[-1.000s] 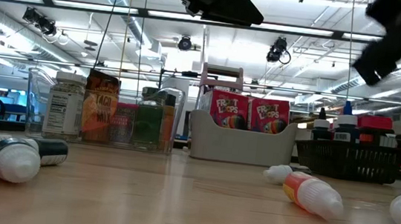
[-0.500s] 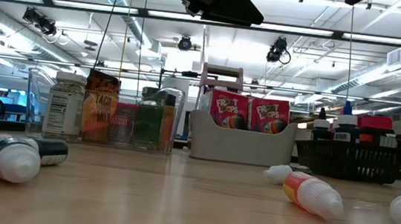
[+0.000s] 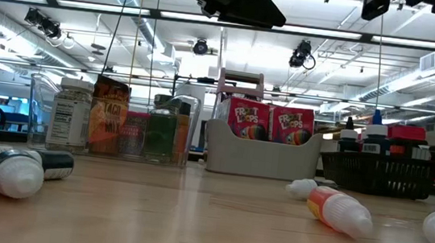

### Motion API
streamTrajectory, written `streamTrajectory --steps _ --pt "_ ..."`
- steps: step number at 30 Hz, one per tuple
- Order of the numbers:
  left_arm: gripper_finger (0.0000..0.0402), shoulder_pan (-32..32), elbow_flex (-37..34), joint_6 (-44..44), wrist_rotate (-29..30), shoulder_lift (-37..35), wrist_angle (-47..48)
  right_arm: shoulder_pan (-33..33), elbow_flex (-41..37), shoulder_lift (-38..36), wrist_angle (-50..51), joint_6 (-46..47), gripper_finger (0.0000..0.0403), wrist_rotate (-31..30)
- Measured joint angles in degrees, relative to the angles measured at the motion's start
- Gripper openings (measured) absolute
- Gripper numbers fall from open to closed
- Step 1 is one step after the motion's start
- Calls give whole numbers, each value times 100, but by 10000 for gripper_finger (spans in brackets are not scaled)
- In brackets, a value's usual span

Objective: Pick & Place Kitchen Items
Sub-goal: Put the top small red food coloring bottle into the black basket

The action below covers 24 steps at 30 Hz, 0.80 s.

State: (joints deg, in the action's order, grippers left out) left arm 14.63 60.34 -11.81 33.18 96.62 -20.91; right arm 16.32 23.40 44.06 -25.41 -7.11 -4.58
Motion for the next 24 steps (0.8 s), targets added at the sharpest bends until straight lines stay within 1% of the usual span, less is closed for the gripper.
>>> streamTrajectory --steps 6,10,18,24 --pt "210 0 0 0 -1 0 2 2 0 267 -208 349 169 78" --pt "210 0 0 0 -1 0 2 2 0 390 -212 356 169 231" --pt "210 0 0 0 -1 0 2 2 0 681 -201 542 169 267" --pt "210 0 0 0 -1 0 2 2 -2 808 -201 481 169 267"
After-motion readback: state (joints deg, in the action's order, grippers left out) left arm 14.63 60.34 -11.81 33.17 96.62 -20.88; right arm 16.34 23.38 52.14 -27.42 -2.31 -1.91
